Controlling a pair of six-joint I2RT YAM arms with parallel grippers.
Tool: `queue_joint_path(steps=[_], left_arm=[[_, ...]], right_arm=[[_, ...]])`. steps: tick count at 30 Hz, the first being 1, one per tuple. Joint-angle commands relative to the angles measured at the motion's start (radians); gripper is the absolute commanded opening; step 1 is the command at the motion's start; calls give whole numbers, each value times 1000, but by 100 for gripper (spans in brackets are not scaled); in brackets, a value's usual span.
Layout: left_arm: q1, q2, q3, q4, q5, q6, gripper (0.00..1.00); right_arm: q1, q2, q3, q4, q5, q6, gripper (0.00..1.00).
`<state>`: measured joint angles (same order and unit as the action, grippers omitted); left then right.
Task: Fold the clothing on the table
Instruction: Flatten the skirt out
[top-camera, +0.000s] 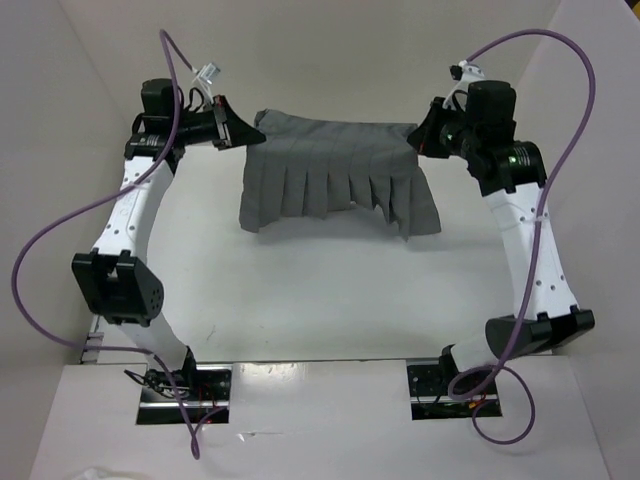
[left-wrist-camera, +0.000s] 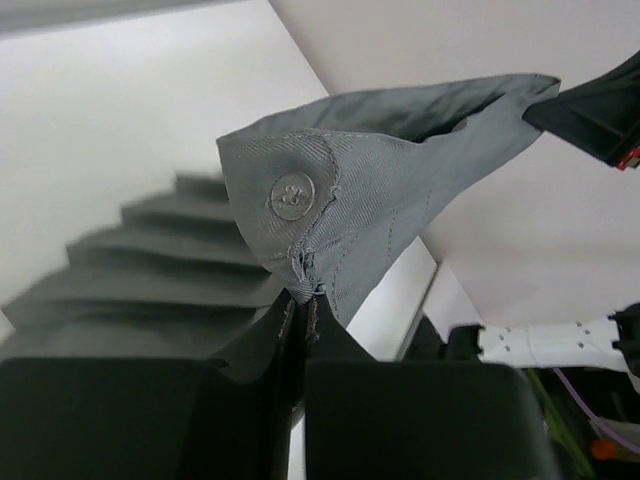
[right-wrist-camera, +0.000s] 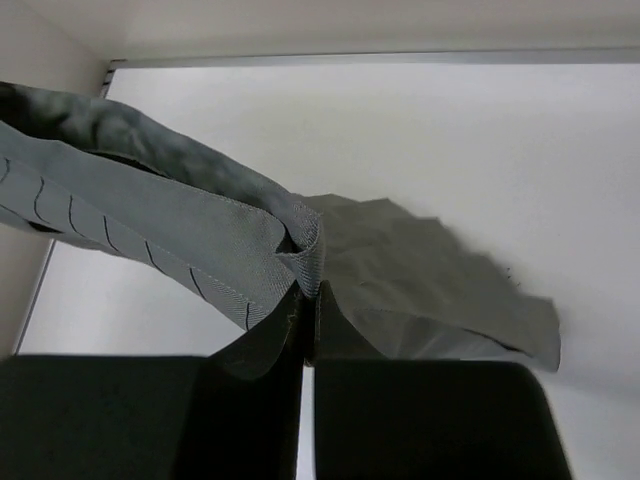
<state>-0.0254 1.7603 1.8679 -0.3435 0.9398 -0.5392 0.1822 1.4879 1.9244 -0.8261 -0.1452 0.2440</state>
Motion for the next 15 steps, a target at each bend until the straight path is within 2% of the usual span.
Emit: queue_joint_path(steps=[1, 4, 8, 12, 15], left_arm=[[19, -215, -141, 129, 24, -45, 0], [19, -349, -258, 176, 73, -85, 1], [19, -511, -306, 181, 83, -127, 1], [19, -533, -235, 117, 93, -150, 1], [28, -501, -213, 92, 80, -140, 1]], right_arm=[[-18, -182, -50, 29, -48, -23, 0], [-9, -302, -106, 4, -122, -23, 0], [-9, -402, -88, -44, -146, -23, 0], [-9, -416, -9, -82, -122, 9, 0], [-9, -382, -8, -82, -102, 21, 0]])
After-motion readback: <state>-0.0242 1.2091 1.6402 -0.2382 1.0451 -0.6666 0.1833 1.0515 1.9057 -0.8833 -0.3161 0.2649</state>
